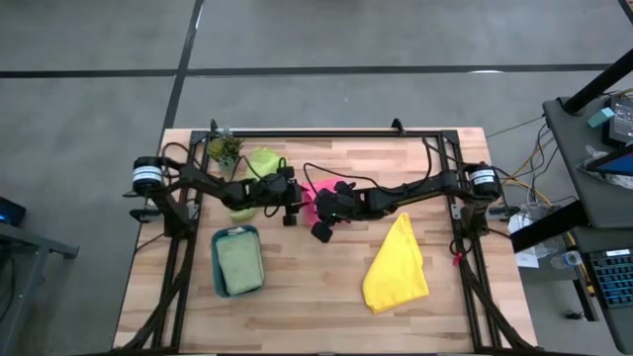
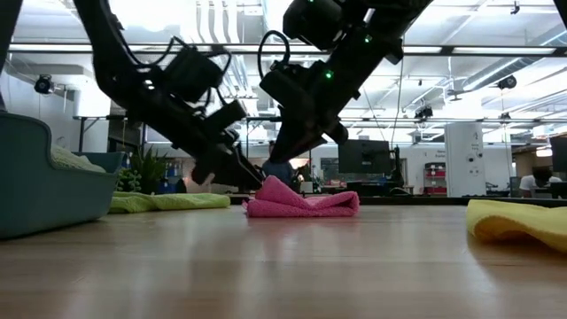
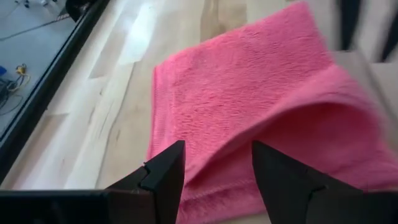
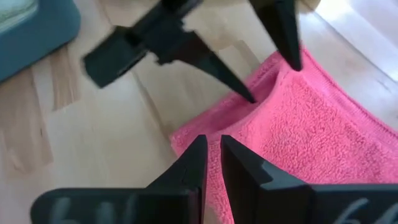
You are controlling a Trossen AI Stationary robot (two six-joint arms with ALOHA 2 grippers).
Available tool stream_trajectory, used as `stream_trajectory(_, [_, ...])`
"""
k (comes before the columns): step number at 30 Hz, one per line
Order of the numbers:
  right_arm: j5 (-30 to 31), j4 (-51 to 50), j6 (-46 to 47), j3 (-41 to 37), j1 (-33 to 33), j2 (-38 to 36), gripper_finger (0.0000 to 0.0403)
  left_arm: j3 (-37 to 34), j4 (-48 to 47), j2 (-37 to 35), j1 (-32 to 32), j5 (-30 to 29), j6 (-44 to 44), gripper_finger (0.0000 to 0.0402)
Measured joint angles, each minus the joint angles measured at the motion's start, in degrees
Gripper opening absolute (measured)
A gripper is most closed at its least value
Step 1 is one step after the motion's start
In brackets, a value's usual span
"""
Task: Fold microfiber towels
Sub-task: Fold the pink microfiber cloth
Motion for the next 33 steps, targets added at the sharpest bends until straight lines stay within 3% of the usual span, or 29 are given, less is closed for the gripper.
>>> stream_trajectory(8, [0.0, -0.4, 0.0, 0.0, 0.4, 0.0, 0.0036, 3.7, -0.2, 5.4, 0.9, -0.1, 0.6, 0.0157])
stream_trajectory(19, [0.0, -1.7, 0.0, -0.6, 0.5, 0.0, 0.0036, 3.9, -3.6, 2.2, 0.9, -3.7, 3.1, 0.0009])
stream_trajectory(28, [0.0, -1.4, 0.0, -0.8, 0.5, 0.0, 0.0036, 3.4, -8.7, -1.7, 0.9, -5.0, 8.9, 0.0012])
stream_trajectory(33, [0.0, -1.3, 0.0, -0.9, 0.5, 0.0, 0.0036, 3.2, -9.6, -1.6, 0.8, -11.0, 10.1, 0.0012])
